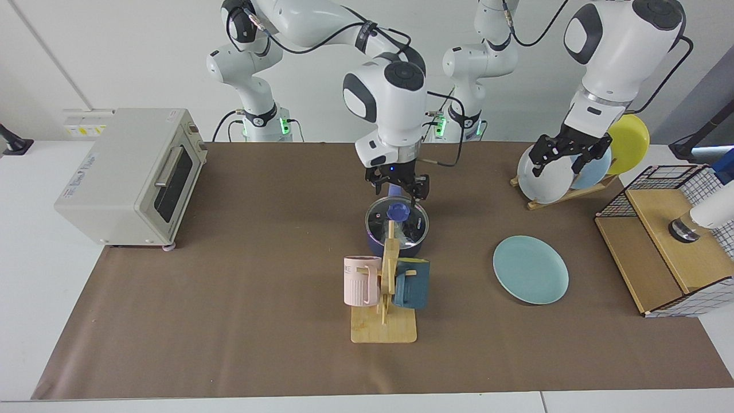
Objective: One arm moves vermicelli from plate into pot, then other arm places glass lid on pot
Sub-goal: 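Lower the glass lid onto the saucepan with the right gripper, then open the right gripper and lift it away from the lid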
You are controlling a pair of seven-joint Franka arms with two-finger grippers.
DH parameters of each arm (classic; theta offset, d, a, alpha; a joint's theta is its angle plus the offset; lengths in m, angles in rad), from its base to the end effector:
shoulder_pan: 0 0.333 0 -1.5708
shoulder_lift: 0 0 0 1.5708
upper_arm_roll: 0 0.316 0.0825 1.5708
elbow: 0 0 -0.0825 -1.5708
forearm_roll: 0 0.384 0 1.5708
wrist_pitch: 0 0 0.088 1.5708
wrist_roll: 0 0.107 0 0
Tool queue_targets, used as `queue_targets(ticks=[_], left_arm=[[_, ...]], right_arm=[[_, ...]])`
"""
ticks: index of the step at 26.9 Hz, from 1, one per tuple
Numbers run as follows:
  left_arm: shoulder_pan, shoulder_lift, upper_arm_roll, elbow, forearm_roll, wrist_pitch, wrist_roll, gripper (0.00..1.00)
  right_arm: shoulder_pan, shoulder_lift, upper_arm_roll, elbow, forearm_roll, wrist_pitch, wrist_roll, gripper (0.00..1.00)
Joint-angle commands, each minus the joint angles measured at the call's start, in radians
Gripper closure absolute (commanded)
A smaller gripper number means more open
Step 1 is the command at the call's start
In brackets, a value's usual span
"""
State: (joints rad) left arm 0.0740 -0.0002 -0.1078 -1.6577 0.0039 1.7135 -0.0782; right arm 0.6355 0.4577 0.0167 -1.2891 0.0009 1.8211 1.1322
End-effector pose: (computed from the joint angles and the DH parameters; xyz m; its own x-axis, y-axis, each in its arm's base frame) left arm 0.5657 -0.0188 0.5960 0.9975 0.0439 0.0561 0.0439 -0.9990 0.0005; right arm 0.5592 0.4241 0.4939 0.8853 -0.4643 0.0241 -0.4618 -0.8842 -0.0708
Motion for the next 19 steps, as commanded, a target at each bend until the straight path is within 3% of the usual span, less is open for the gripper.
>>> queue_targets(ticks=[1, 7, 19], left_arm=[[0.016, -0.017, -0.012, -0.008, -0.01, -0.003, 0.011, 0.0], [0.016, -0.017, -0.01, -0.008, -0.01, -0.003, 0.011, 0.0], [0.016, -0.017, -0.01, -0.008, -0.01, -0.005, 0.011, 0.0]], right_arm=[[-0.039, -0.105, 0.005, -0.036, 0.007, -0.042, -0.112, 0.0], [-0.131, -0.148, 0.003, -0.067, -0.004, -0.114, -0.377, 0.0], [-0.405, -0.224, 0.003, -0.111, -0.009, -0.192, -0.885, 0.0]])
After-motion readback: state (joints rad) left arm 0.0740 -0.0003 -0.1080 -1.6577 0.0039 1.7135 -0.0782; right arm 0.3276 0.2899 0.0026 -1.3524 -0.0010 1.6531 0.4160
